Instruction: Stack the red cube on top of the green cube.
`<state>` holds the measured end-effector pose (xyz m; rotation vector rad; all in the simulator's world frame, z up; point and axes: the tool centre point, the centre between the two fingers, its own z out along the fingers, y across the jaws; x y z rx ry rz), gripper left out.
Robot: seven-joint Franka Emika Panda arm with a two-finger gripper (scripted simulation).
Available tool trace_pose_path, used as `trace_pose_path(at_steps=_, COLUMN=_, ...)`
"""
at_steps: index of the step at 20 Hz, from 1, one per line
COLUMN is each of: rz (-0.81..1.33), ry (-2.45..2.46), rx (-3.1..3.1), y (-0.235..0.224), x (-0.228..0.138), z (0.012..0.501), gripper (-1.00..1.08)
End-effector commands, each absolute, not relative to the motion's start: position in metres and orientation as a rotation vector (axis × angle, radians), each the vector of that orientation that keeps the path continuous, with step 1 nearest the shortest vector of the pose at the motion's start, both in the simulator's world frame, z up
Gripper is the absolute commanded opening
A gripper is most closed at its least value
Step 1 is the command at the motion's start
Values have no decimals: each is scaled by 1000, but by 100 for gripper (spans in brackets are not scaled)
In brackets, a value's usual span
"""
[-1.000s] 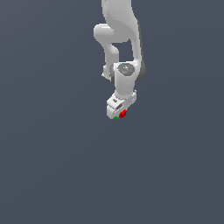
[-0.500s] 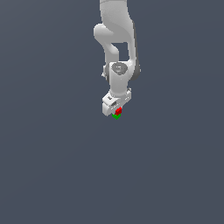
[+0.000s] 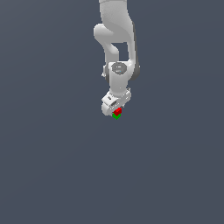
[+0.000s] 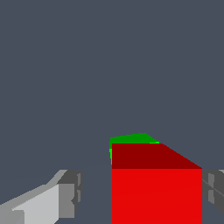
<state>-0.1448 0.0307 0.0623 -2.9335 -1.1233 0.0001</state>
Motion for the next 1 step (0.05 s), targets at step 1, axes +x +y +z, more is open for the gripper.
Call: trace_pose_path(at_steps=1, rz=0, ry=-1123, rx=-2933, y=31, x=-145, z=62, gripper=100)
